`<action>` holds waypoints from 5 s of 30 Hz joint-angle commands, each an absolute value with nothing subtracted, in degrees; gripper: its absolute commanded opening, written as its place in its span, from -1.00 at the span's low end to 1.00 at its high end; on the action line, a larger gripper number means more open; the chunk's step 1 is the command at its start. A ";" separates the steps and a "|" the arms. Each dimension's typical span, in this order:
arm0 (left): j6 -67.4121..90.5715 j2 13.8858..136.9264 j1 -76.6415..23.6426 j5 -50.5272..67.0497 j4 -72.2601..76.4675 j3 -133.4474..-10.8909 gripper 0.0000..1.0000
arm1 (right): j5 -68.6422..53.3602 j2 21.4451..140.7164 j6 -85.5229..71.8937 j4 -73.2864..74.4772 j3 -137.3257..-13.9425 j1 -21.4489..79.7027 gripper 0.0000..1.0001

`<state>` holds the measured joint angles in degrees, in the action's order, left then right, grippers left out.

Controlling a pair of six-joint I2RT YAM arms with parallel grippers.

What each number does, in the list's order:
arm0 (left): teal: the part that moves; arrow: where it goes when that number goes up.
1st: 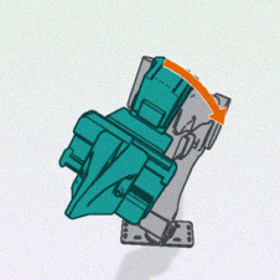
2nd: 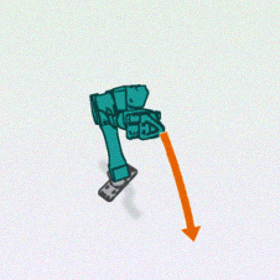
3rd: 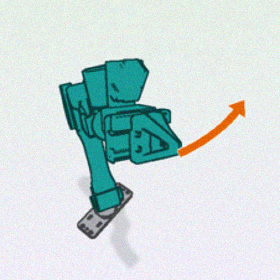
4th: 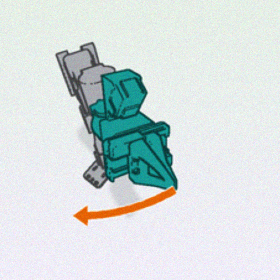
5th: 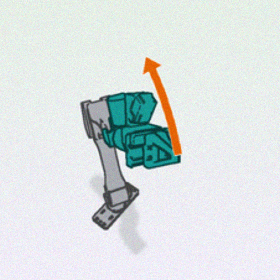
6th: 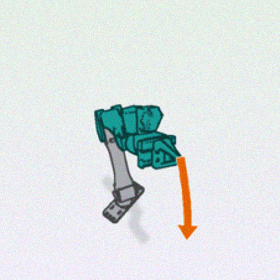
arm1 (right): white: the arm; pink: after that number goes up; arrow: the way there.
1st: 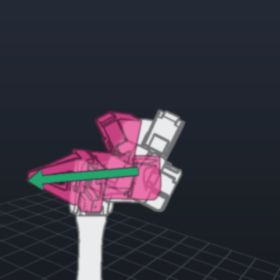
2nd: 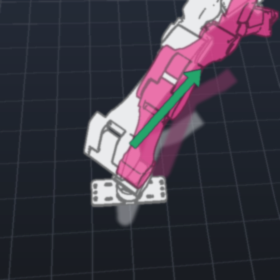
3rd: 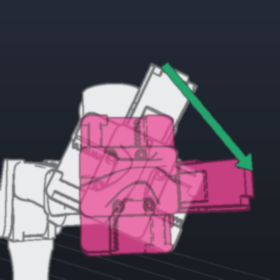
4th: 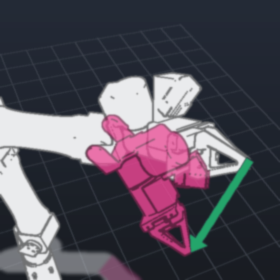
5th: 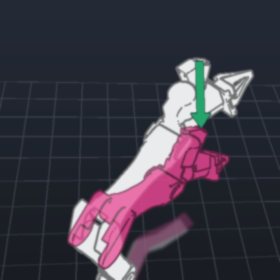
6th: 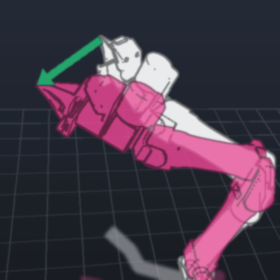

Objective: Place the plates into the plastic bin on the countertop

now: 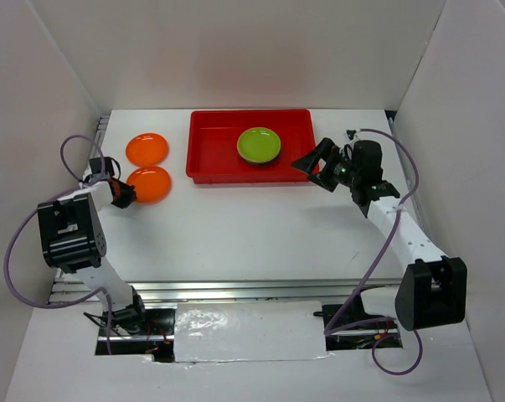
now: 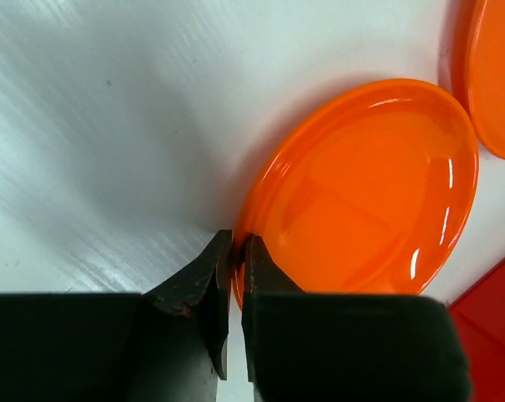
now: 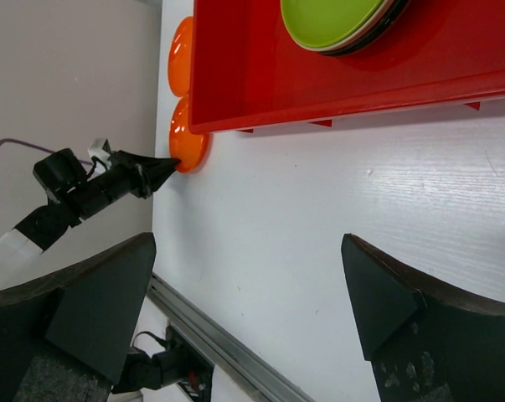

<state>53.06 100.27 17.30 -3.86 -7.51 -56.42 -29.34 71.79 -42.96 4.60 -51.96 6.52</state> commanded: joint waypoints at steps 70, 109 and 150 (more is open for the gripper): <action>51.59 116.71 14.59 2.45 -4.49 -87.54 0.87 | -29.35 71.28 -43.77 -1.30 -51.33 6.06 1.00; 49.85 92.58 6.69 -19.42 1.39 -71.54 -1.00 | -26.73 73.05 -44.56 -2.46 -52.74 5.45 1.00; 47.29 136.76 -15.91 23.65 -13.36 -123.40 -1.00 | -24.61 64.69 -43.95 3.61 -49.22 -1.49 1.00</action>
